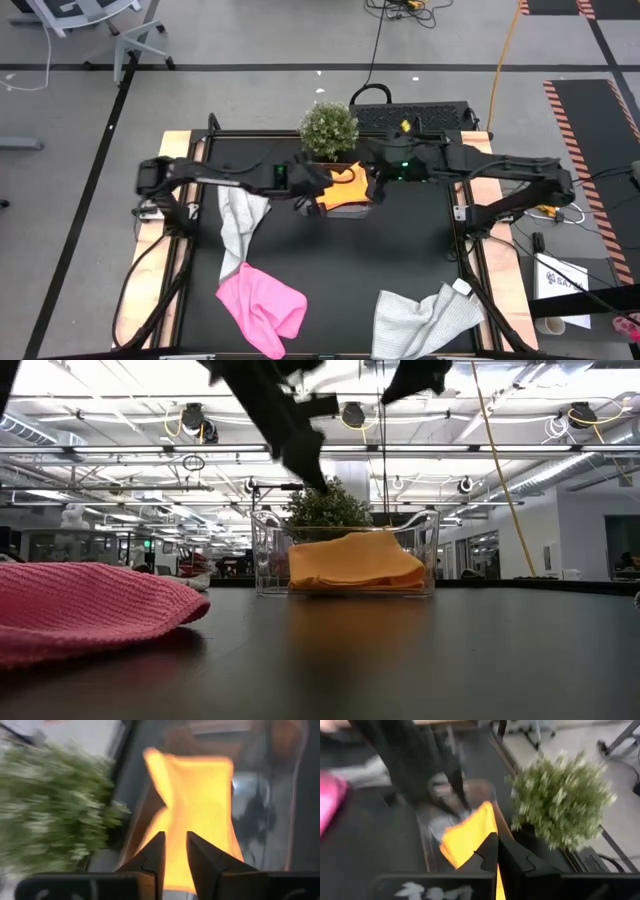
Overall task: Fold microfiber towels
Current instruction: Put the orange microfiber towel into the transparent bin
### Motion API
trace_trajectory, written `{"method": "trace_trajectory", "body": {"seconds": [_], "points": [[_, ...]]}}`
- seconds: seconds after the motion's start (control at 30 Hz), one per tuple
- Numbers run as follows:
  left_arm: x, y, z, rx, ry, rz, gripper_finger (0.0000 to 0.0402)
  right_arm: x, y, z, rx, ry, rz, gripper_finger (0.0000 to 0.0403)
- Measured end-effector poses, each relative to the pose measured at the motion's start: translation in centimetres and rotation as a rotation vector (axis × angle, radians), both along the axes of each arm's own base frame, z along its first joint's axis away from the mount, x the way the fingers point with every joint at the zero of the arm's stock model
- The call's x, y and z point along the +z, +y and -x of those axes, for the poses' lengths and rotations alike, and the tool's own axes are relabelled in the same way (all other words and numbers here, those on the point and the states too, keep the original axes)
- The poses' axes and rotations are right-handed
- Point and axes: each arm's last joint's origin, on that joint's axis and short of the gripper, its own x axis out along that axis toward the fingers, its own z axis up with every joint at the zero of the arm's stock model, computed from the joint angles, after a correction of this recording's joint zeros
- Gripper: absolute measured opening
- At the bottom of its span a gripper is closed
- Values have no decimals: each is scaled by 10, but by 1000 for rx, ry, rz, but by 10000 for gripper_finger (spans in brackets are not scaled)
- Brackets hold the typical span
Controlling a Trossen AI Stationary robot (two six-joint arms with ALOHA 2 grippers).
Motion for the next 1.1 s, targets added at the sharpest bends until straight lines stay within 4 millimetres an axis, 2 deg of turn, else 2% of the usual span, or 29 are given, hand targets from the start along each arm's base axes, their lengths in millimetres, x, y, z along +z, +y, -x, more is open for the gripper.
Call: {"method": "trace_trajectory", "body": {"seconds": [0.13,0.2,0.33,0.5,1.1], "points": [[-30,14,-20,-65,115,7,20,11,5,11,2,-52,-6,0],[-36,18,-29,-90,139,-10,6,13,8,15,-8,-54,-4,0],[-45,26,-37,-127,191,-27,7,13,13,15,8,-55,-9,0],[-51,32,-35,-173,218,48,4,9,17,13,25,-24,-10,0],[-85,32,-38,-200,321,141,3,-19,19,9,7,13,-54,0]]}}
